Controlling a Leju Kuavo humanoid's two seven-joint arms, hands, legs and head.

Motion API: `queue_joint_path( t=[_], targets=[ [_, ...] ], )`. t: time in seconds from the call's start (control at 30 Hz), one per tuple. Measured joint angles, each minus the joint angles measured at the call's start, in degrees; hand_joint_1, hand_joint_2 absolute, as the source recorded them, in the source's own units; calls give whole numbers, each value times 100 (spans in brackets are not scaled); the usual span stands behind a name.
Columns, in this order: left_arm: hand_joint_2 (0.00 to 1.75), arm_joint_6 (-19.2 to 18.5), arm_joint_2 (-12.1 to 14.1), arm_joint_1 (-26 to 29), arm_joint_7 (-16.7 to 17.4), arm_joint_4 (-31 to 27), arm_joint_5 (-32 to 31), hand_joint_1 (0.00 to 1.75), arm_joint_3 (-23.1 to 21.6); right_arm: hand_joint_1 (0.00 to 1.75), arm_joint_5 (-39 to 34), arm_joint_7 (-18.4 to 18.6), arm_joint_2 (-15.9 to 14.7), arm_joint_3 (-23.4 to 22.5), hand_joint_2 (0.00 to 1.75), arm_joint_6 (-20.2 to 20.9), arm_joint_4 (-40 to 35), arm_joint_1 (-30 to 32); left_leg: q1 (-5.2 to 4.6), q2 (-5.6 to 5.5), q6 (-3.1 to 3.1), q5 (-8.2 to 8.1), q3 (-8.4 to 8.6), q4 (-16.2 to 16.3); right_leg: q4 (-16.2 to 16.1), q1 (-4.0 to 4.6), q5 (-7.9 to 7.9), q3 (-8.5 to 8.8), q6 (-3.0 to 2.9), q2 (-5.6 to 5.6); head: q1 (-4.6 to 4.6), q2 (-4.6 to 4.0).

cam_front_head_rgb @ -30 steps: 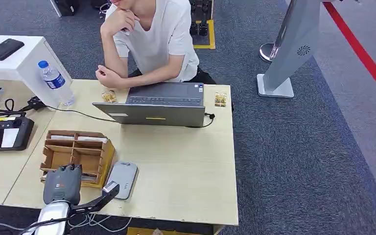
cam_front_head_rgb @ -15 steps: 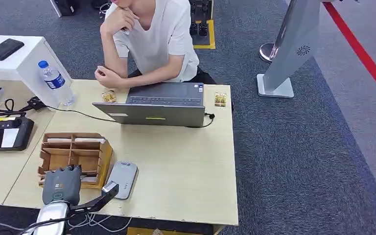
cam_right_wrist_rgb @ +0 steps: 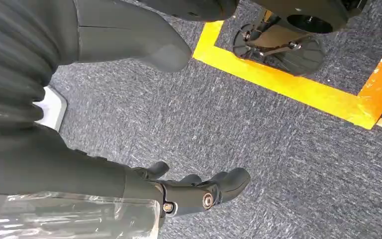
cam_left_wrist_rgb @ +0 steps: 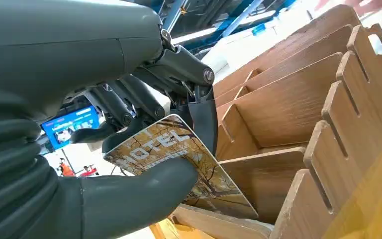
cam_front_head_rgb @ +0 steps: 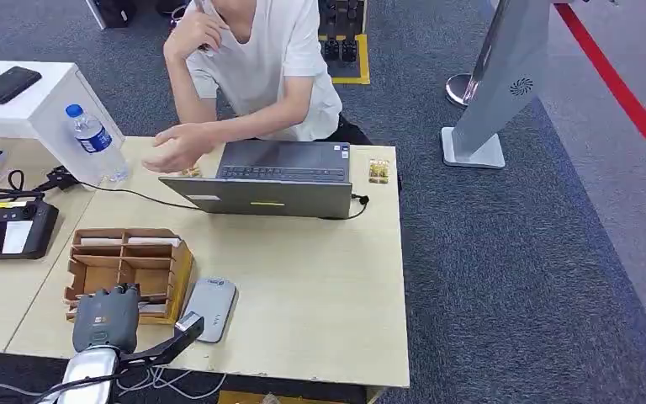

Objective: Pass the card to the sensor for recognition and then transmit it.

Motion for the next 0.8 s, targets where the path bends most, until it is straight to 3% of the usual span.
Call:
queue_joint_path(
  t=[0.8],
  targets=[
    [175, 2, 0, 0, 0, 0, 0, 175, 0, 0, 0, 0, 0, 0, 175, 0, 0, 0, 0, 0, 0, 0, 0, 0, 0, 0, 0, 0, 0, 0, 0, 0]
  ],
)
